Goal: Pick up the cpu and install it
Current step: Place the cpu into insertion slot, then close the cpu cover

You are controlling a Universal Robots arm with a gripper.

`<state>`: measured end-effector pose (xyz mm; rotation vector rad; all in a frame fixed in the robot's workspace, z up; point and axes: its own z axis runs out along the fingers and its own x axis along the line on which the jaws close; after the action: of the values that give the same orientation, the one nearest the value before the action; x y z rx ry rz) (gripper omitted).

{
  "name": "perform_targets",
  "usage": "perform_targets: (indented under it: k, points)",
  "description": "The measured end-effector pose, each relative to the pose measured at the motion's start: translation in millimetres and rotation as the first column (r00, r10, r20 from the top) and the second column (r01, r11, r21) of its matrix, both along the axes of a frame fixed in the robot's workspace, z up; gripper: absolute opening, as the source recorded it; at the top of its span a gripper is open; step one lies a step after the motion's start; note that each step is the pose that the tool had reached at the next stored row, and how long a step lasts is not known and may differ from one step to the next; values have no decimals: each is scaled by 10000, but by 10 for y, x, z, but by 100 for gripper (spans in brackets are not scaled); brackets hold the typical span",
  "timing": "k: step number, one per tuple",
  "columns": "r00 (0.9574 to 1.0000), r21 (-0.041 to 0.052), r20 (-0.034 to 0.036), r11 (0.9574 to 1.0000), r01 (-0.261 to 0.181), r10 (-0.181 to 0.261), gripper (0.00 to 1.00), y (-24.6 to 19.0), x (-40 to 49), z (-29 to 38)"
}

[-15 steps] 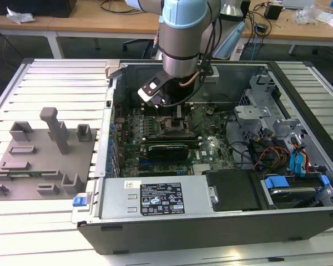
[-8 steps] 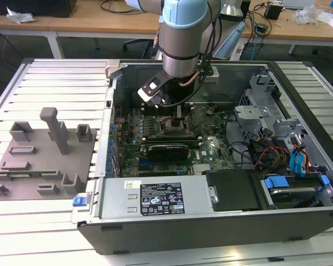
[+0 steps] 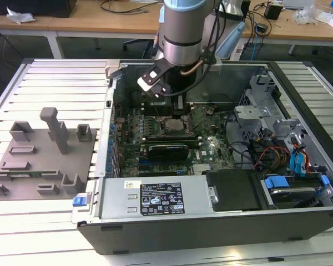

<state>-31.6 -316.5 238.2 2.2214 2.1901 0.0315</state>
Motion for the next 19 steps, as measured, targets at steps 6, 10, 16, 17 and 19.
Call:
perform_targets:
  k: [6, 10, 16, 17, 19]
  points:
    - [10000, 1, 1, 10000, -1, 1, 11, 0, 0, 142]
    - [10000, 0, 0, 10000, 0, 0, 11, 0, 0, 152]
    - [10000, 0, 0, 10000, 0, 0, 11, 0, 0, 165]
    - [10000, 0, 0, 10000, 0, 0, 11, 0, 0, 165]
    - [10000, 0, 0, 10000, 0, 0, 11, 0, 0, 166]
